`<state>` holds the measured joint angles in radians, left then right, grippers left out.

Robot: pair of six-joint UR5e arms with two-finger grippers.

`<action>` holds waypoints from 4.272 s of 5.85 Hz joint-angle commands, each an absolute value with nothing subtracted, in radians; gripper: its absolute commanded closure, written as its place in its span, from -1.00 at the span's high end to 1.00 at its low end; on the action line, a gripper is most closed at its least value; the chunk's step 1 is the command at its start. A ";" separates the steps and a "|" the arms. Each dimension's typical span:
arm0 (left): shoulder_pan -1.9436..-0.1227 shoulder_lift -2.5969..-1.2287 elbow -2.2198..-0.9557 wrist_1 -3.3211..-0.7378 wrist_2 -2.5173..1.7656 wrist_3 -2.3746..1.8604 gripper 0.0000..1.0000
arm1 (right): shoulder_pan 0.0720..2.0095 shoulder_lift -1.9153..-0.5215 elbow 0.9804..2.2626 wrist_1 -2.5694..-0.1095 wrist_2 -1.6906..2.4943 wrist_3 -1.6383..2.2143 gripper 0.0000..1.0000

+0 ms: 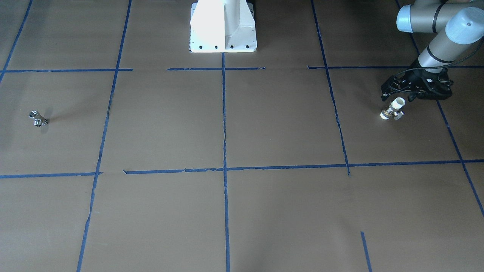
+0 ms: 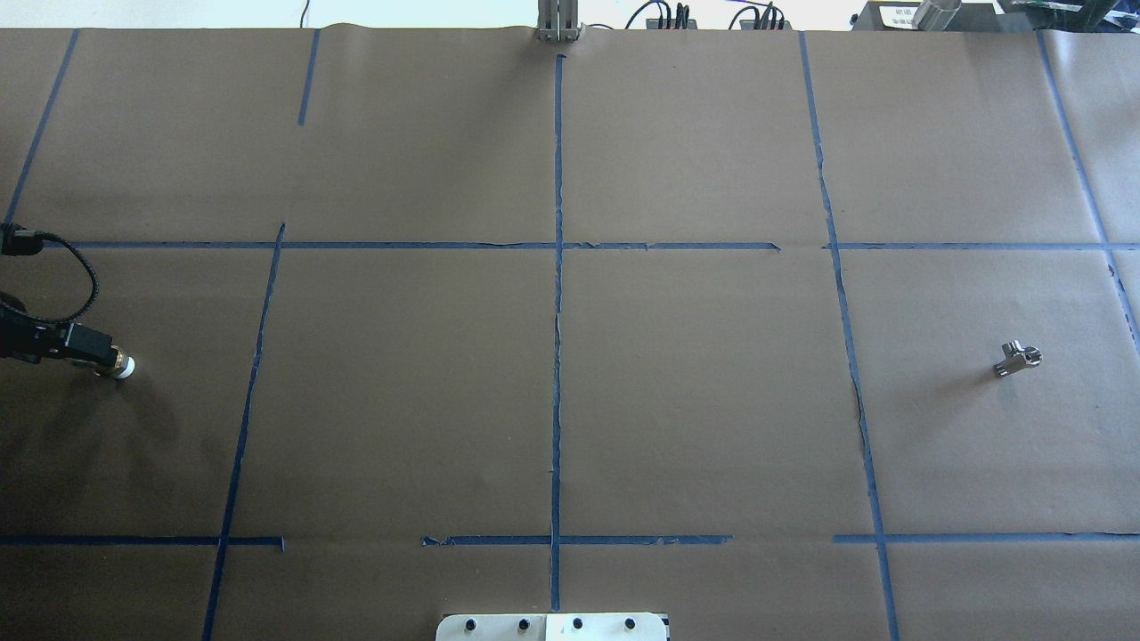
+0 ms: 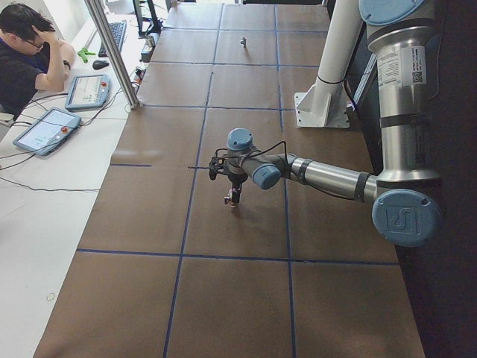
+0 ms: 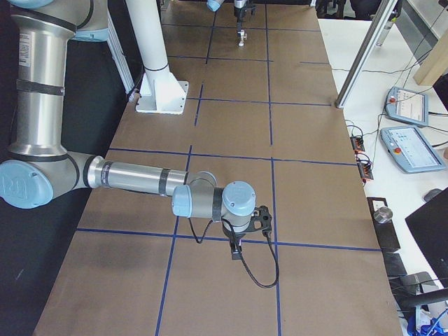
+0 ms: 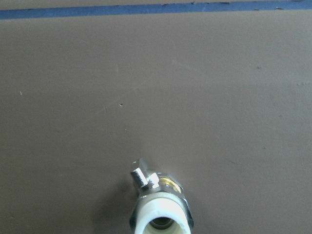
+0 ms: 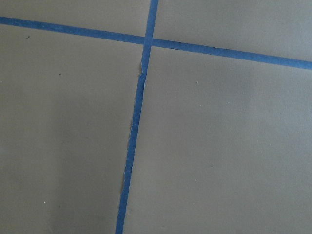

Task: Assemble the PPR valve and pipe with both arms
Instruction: 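Lower the left gripper onto the white PPR valve and grasp it, then carry the held PPR valve with the left gripper toward the table center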

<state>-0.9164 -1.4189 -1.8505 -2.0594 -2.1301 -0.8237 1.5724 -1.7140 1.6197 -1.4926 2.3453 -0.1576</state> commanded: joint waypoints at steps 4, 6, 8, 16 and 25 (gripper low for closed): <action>-0.919 -1.431 -1.838 -2.059 -2.100 -0.821 0.20 | 1.572 -1.718 1.626 -1.493 2.349 -0.156 1.00; -0.919 -1.431 -1.844 -2.059 -2.108 -0.822 0.05 | 1.572 -1.718 1.626 -1.493 2.358 -0.155 1.00; -0.923 -1.431 -1.853 -2.052 -2.111 -0.824 -0.71 | 1.572 -1.718 1.628 -1.493 2.365 -0.153 1.00; -0.757 -2.010 -1.985 -1.603 -2.007 -1.201 -1.00 | 1.572 -1.717 1.625 -1.494 2.381 -0.152 1.00; -0.420 -2.402 -1.609 -1.542 -1.614 -1.592 -1.00 | 1.569 -1.713 1.618 -1.494 2.387 -0.152 1.00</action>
